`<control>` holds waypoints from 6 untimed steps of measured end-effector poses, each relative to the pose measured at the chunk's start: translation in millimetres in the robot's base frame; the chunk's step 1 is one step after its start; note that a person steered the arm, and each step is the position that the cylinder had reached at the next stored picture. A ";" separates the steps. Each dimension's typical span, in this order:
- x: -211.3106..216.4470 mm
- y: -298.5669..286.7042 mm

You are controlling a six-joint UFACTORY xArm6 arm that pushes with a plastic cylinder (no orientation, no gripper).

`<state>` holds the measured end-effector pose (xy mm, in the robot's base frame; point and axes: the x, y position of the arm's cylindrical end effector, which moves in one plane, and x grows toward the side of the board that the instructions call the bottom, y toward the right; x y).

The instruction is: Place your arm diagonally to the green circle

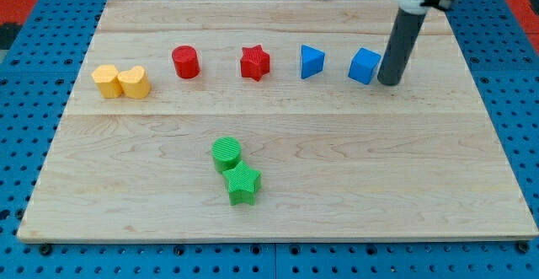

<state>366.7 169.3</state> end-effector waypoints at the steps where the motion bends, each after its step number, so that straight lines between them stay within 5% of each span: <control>1: -4.5 -19.9; 3: 63.9 -78.1; 4: 89.3 -164.3; 6: 73.4 -369.2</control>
